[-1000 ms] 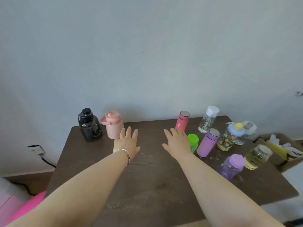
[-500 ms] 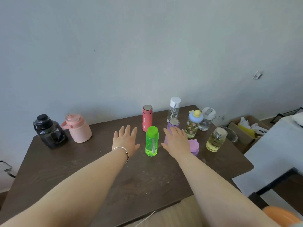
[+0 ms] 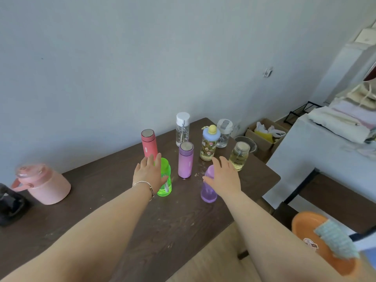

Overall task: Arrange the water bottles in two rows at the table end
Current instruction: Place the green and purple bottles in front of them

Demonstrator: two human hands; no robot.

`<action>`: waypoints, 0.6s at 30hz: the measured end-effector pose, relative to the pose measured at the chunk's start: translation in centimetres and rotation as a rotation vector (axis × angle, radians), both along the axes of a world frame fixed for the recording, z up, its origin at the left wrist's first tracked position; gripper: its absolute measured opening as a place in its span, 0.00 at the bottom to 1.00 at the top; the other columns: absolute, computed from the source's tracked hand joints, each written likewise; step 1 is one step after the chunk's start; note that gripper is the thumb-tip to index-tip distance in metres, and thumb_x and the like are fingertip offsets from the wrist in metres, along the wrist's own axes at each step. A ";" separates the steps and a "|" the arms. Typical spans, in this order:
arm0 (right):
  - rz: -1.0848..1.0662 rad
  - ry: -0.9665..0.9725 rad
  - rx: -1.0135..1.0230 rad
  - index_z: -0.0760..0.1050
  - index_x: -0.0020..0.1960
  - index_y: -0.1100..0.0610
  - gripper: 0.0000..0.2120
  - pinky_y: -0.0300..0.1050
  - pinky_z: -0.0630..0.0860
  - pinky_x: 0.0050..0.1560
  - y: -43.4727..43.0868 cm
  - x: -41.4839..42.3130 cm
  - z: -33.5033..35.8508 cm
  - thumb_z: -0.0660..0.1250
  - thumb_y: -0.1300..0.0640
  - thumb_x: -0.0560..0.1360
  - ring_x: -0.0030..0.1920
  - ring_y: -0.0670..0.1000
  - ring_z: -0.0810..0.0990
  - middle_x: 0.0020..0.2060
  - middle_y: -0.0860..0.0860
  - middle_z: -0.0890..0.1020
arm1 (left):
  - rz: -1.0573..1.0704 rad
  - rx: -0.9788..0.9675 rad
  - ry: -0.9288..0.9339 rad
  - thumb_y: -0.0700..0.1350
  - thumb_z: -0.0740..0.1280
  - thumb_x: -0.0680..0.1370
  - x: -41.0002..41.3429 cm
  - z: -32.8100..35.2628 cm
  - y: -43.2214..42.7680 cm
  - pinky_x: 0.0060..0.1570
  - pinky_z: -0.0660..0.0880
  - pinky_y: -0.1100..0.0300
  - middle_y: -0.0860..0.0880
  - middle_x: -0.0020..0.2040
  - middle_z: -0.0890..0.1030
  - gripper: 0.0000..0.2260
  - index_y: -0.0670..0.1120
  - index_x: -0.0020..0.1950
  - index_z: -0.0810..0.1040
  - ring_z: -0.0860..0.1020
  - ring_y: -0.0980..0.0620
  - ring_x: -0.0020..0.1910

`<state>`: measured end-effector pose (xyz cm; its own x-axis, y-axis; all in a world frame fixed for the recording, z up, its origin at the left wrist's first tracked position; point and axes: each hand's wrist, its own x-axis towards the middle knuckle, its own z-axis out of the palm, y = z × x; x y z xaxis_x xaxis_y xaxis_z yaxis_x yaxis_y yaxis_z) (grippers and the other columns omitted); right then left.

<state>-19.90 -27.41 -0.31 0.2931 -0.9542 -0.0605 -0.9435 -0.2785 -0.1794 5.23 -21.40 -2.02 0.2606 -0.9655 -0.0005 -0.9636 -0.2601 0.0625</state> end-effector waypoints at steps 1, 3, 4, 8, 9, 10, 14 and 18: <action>-0.021 0.000 0.022 0.58 0.84 0.54 0.38 0.55 0.63 0.82 0.1 -0.1 -0.3 0.67 0.38 0.82 0.82 0.60 0.63 0.83 0.56 0.63 | -0.007 -0.007 0.010 0.63 0.63 0.76 0.1 -0.3 -0.3 0.68 0.65 0.49 0.46 0.73 0.63 0.38 0.48 0.78 0.51 0.62 0.43 0.73; -0.058 -0.014 0.068 0.56 0.85 0.53 0.38 0.56 0.67 0.80 0.3 -0.4 -0.8 0.67 0.39 0.82 0.82 0.61 0.63 0.84 0.56 0.61 | -0.013 -0.011 0.040 0.62 0.64 0.75 0.2 -0.8 -0.7 0.65 0.69 0.50 0.46 0.71 0.66 0.37 0.47 0.77 0.53 0.65 0.42 0.70; -0.075 -0.029 0.089 0.56 0.85 0.52 0.38 0.56 0.70 0.78 0.3 -0.4 -1.1 0.68 0.40 0.82 0.82 0.61 0.64 0.84 0.56 0.61 | -0.012 -0.003 0.056 0.61 0.65 0.75 0.2 -1.0 -0.8 0.63 0.70 0.50 0.45 0.70 0.67 0.37 0.48 0.77 0.54 0.66 0.42 0.69; -0.132 -0.133 0.144 0.55 0.84 0.48 0.38 0.57 0.80 0.68 0.5 -0.5 -2.1 0.71 0.43 0.81 0.73 0.61 0.74 0.78 0.57 0.67 | 0.016 0.028 0.154 0.56 0.68 0.75 0.1 -1.6 -0.9 0.53 0.74 0.48 0.43 0.66 0.68 0.34 0.49 0.75 0.56 0.71 0.40 0.61; -0.139 -0.153 0.155 0.55 0.84 0.48 0.39 0.57 0.81 0.67 0.5 -0.5 -2.3 0.72 0.44 0.81 0.70 0.61 0.76 0.75 0.57 0.69 | 0.027 0.027 0.185 0.55 0.68 0.75 0.1 -1.7 -0.9 0.51 0.75 0.47 0.43 0.65 0.68 0.33 0.49 0.75 0.57 0.72 0.40 0.60; -0.145 -0.169 0.167 0.54 0.85 0.48 0.40 0.56 0.81 0.66 0.5 -0.5 -2.6 0.73 0.45 0.80 0.69 0.60 0.78 0.74 0.57 0.71 | 0.038 0.025 0.215 0.54 0.69 0.75 0.1 -1.9 -0.9 0.51 0.75 0.47 0.43 0.64 0.68 0.33 0.49 0.74 0.57 0.72 0.39 0.59; -0.187 -0.250 0.182 0.54 0.85 0.48 0.42 0.54 0.79 0.67 0.6 -0.2 -3.1 0.75 0.50 0.80 0.68 0.59 0.80 0.71 0.57 0.73 | 0.088 -0.019 0.376 0.52 0.72 0.73 -0.1 -2.5 -1.2 0.48 0.76 0.45 0.41 0.64 0.68 0.34 0.49 0.74 0.58 0.75 0.37 0.55; -0.209 -0.341 0.172 0.56 0.84 0.48 0.40 0.56 0.79 0.67 0.6 0.1 -3.8 0.76 0.53 0.79 0.67 0.61 0.79 0.71 0.57 0.73 | 0.146 -0.070 0.491 0.49 0.73 0.72 -0.6 -3.1 -1.6 0.49 0.76 0.45 0.41 0.65 0.66 0.35 0.50 0.74 0.58 0.75 0.35 0.55</action>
<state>-19.81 -26.85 -4.16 0.1258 -0.9796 -0.1568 -0.8550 -0.0269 -0.5179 4.63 -22.99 -5.09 0.3780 -0.9211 -0.0932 -0.7702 -0.3687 0.5204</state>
